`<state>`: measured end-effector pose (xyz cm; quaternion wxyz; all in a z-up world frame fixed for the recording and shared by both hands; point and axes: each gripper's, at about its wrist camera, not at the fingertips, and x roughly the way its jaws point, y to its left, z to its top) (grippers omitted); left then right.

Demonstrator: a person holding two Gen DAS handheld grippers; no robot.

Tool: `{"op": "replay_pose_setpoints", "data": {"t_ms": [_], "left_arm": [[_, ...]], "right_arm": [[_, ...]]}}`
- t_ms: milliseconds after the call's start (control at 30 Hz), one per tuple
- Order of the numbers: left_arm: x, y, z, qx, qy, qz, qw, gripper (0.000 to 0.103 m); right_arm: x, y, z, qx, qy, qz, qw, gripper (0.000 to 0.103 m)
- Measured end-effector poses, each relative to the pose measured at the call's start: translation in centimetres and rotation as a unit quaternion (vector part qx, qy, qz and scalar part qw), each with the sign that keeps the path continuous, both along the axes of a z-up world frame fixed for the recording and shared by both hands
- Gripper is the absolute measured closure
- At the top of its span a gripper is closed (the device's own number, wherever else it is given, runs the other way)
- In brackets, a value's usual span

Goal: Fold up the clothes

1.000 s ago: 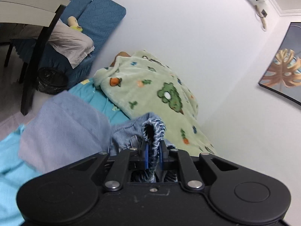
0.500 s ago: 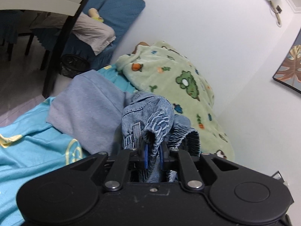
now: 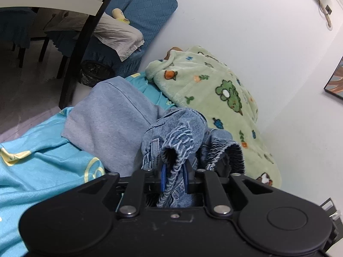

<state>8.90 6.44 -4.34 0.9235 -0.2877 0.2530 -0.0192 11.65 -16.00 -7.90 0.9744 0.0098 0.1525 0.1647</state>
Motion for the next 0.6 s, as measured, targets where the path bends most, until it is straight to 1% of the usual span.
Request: {"op": "replay_pose_setpoints", "data": {"t_ms": [100,133,233,467,600], "left_arm": [[0.1,-0.2,-0.1,0.003,0.001,0.002,1.0,0.087],[0.1,-0.3,-0.1,0.004,0.001,0.003,1.0,0.087],[0.3,-0.4,-0.1,0.006,0.004,0.007,1.0,0.085],[0.7,-0.2,-0.2,-0.005,0.01,0.017,0.9998,0.081],[0.8,0.4,-0.6,-0.022,0.025,0.034,0.9989,0.067]], "right_arm": [[0.2,-0.1,-0.1,0.011,0.0,0.005,1.0,0.072],[0.1,-0.2,0.0,0.018,0.0,0.005,1.0,0.078],[0.0,-0.7,0.3,0.04,0.005,-0.005,0.999,0.088],[-0.4,-2.0,0.7,0.068,0.018,-0.037,0.997,0.093],[-0.4,-2.9,0.7,0.094,0.024,-0.058,0.994,0.093]]}}
